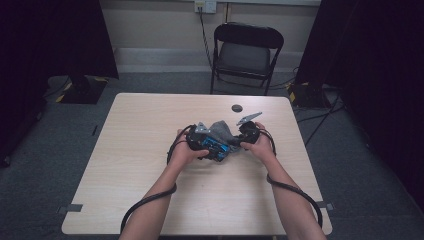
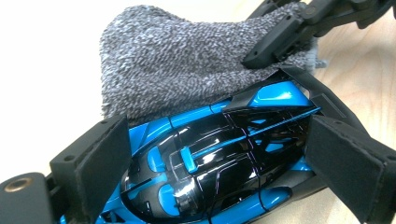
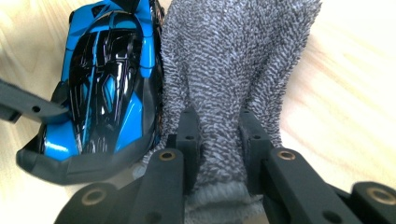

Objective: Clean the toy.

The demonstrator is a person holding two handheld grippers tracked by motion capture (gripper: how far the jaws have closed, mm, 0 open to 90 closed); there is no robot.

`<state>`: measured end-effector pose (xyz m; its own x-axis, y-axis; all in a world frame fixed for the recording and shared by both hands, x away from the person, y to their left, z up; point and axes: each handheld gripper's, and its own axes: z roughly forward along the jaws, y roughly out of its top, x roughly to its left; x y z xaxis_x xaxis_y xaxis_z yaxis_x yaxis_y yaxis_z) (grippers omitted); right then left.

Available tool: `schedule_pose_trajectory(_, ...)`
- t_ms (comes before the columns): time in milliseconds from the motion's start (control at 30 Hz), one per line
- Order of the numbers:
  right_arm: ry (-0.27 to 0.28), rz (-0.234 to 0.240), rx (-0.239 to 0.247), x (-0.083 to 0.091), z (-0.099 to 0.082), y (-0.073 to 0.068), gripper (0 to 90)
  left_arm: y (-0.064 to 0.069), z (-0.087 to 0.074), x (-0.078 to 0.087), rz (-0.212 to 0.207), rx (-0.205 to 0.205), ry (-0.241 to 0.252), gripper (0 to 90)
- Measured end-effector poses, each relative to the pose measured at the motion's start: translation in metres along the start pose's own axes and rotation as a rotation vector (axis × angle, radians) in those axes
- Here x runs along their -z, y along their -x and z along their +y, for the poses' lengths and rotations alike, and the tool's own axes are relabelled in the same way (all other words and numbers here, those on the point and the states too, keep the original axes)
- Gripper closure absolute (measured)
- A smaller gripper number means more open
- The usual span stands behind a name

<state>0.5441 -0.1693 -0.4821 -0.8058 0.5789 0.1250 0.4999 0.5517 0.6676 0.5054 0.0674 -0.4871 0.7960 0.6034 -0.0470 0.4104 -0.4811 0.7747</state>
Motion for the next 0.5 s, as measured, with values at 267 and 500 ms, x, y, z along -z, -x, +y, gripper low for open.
schedule_pose_trajectory(267, -0.001, -0.002, 0.002, 0.007, -0.009, -0.003, 74.5, 0.0, 0.001, 0.0, -0.002, 0.0, -0.003, 7.2)
schedule_pose_trajectory(500, -0.012, -0.003, 0.008, 0.015, -0.015, -0.005, 74.6, 0.0, 0.001, 0.0, -0.001, -0.001, -0.007, 7.2)
